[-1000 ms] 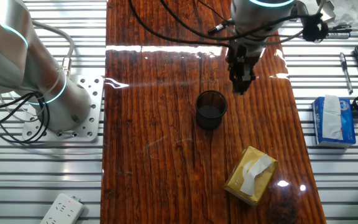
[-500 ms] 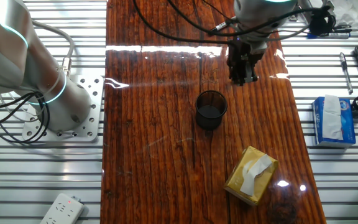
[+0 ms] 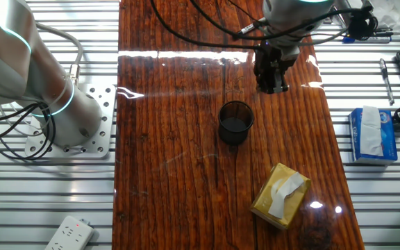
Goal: Put the pen into the pen holder
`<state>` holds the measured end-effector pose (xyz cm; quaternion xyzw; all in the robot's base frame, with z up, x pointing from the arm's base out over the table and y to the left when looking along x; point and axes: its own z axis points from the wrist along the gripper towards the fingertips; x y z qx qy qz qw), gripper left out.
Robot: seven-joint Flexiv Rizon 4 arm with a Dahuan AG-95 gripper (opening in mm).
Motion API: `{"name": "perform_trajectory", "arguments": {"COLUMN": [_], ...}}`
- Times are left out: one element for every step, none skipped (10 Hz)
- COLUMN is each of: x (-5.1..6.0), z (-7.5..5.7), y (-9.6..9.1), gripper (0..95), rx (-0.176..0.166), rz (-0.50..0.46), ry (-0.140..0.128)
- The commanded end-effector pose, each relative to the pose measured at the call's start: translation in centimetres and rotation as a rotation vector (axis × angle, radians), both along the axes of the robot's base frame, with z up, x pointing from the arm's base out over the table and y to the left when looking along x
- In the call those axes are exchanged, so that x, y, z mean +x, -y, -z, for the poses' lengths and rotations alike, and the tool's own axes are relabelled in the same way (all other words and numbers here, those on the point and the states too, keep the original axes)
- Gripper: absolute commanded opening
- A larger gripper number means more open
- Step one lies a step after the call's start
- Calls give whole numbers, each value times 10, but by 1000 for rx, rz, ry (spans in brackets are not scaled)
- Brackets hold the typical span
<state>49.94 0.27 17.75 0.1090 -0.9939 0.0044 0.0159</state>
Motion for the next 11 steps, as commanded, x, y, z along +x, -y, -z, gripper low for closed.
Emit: {"name": "perform_trajectory", "arguments": {"x": [0,1,3,5,8,8,11,14,16,17,16], "z": [0,1,3,4,6,6,8,9,10,10,10], "y": [-1,-3,-9,-15,-27,-28,-43,-48,-53,-53,-52], "gripper": [0,0,0,0,0,0,0,0,0,0,0], "rx": [3,2,3,1,-3,-3,-7,-16,-15,-12,-26], "rz": [-23,-44,-53,-64,-96,-100,-136,-180,-195,-228,-240], "ry": [-4,-9,-12,-14,-20,-22,-29,-33,-35,-35,-32]}}
